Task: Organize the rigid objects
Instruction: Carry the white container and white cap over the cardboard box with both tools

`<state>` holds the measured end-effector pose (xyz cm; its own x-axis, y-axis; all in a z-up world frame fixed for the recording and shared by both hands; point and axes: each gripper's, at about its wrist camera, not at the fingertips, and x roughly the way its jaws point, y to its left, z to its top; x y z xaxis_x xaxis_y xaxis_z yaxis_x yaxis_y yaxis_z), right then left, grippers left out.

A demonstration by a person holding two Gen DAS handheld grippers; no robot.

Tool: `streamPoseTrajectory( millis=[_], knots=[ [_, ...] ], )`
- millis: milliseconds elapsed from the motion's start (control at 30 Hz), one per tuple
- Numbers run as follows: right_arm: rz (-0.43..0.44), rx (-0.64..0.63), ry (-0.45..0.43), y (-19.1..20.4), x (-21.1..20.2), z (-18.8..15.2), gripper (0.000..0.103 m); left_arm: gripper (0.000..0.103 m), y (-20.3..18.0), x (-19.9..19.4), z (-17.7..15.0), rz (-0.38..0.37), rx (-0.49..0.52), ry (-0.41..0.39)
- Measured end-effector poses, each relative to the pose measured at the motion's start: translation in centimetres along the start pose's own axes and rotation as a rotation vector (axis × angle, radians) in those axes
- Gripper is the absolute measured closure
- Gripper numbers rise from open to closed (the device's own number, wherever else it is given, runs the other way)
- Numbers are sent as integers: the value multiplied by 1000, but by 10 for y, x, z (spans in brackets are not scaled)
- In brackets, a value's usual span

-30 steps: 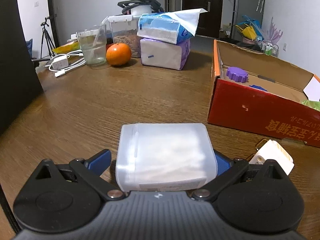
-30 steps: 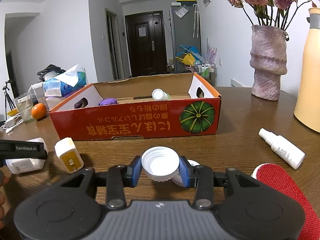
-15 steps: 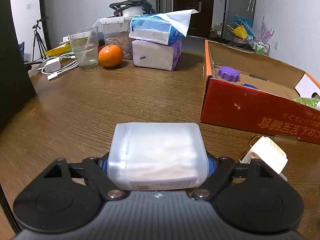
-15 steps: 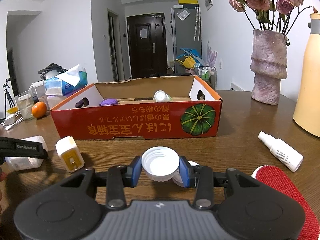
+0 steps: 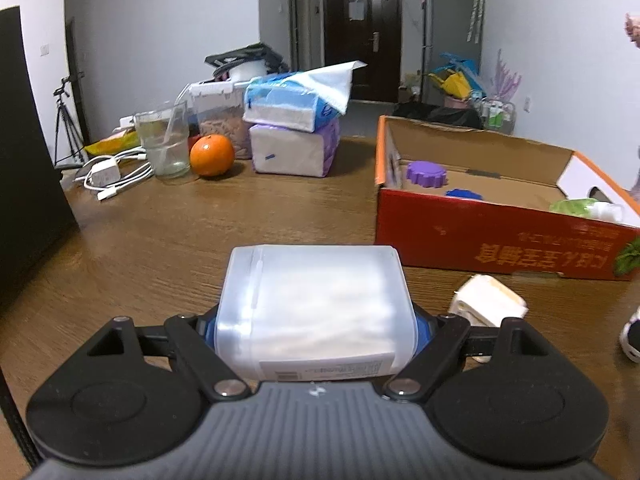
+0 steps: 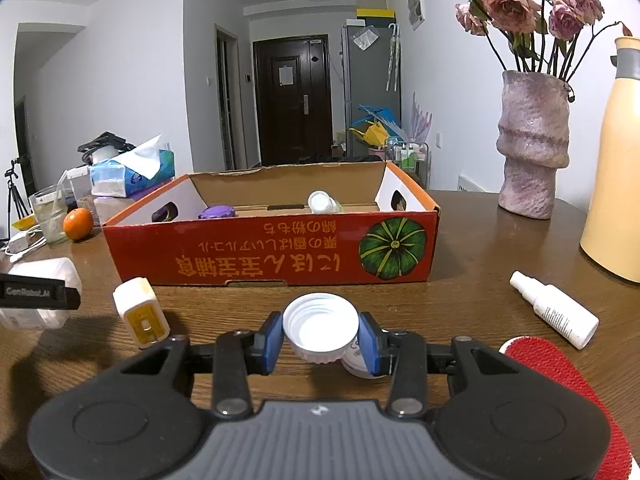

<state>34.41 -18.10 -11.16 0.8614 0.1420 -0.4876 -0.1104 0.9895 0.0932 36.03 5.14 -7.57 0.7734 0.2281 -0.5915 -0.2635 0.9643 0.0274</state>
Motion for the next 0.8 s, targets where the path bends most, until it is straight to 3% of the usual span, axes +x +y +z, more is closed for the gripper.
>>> streamPoseTrajectory(
  millis=[400, 800],
  knots=[
    [28, -4, -42, 3, -21, 8, 64, 19, -22, -40, -2, -89, 74, -68],
    [36, -15, -82, 8, -31, 26, 64, 19, -39, -56, 12, -147, 78, -100]
  ],
)
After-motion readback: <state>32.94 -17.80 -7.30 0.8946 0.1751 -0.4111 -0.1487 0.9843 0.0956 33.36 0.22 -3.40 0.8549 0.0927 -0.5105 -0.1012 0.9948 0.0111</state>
